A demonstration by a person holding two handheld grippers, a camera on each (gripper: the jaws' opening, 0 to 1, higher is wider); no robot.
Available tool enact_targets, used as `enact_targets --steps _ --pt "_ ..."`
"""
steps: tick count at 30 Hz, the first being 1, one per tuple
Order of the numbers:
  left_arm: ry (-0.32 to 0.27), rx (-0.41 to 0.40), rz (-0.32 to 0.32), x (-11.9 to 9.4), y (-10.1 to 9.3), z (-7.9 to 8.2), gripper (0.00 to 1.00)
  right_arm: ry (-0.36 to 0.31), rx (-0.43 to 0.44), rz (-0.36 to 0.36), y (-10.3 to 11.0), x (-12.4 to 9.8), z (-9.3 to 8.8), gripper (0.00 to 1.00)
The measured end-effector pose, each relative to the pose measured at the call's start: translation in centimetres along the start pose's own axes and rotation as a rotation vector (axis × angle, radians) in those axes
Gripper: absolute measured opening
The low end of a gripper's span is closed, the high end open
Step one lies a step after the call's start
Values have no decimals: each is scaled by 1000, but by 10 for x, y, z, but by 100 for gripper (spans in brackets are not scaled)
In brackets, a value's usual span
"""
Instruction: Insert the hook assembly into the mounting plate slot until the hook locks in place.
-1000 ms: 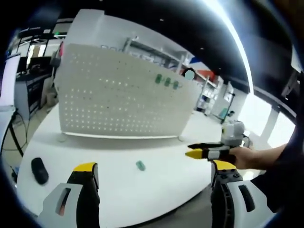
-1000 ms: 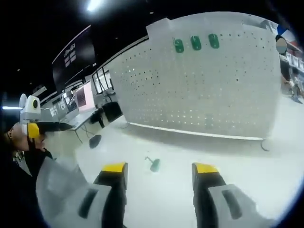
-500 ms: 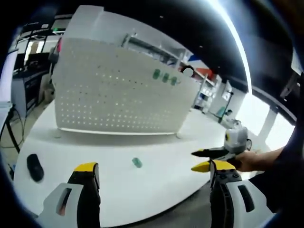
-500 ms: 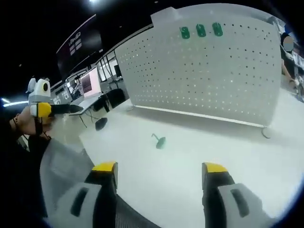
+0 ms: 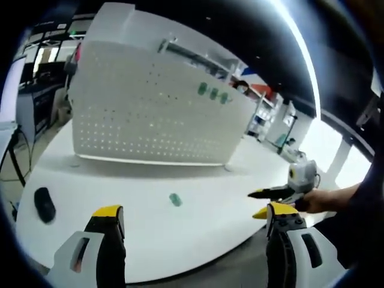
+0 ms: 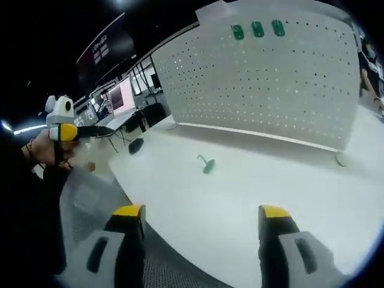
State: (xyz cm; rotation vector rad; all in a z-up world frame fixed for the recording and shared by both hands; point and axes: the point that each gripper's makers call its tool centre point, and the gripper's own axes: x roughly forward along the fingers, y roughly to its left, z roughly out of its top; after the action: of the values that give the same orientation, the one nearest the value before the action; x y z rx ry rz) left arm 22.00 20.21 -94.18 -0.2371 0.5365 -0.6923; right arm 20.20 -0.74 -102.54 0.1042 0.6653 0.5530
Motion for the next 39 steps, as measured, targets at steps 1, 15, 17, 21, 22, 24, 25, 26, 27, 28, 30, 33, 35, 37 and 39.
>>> enact_targets --steps 1,15,17,21,22,24,25,26,27,28,30,33,35,37,39 --pt "5 -2 -1 1 0 -1 100 -3 41 -9 -2 -1 -2 74" --pt "29 -17 16 3 4 -10 100 55 48 -27 -13 -19 -23 75" --pt "36 -21 15 3 5 -12 100 54 46 -29 -15 -22 -21 74" --pt "44 -18 13 4 4 -13 100 30 -5 -6 -17 -26 -11 57" --pt "45 -18 12 4 4 -12 100 36 -14 4 -16 -26 -10 54" --pt "41 -23 14 4 6 -11 100 29 -15 14 -17 -22 -4 54" --pt "38 -26 15 4 6 -10 100 33 -9 29 -17 -18 -2 55" --pt "32 -31 18 5 7 -9 100 42 -8 38 -18 -15 -1 55" --pt "30 -35 19 5 7 -9 100 43 -12 46 -18 -12 1 54" --pt "33 -38 17 5 7 -10 100 48 -28 65 -16 -6 3 54" --pt "47 -34 15 6 6 -13 100 79 -75 106 -12 6 4 53" --pt "54 -34 17 6 7 -14 100 91 -119 131 -11 23 10 50" --pt "51 -44 17 6 8 -15 100 98 -126 148 -10 33 14 48" --pt "59 -50 18 6 9 -17 100 109 -125 188 -4 45 18 46" --pt "67 -51 22 5 11 -19 100 118 -149 212 0 57 23 44"
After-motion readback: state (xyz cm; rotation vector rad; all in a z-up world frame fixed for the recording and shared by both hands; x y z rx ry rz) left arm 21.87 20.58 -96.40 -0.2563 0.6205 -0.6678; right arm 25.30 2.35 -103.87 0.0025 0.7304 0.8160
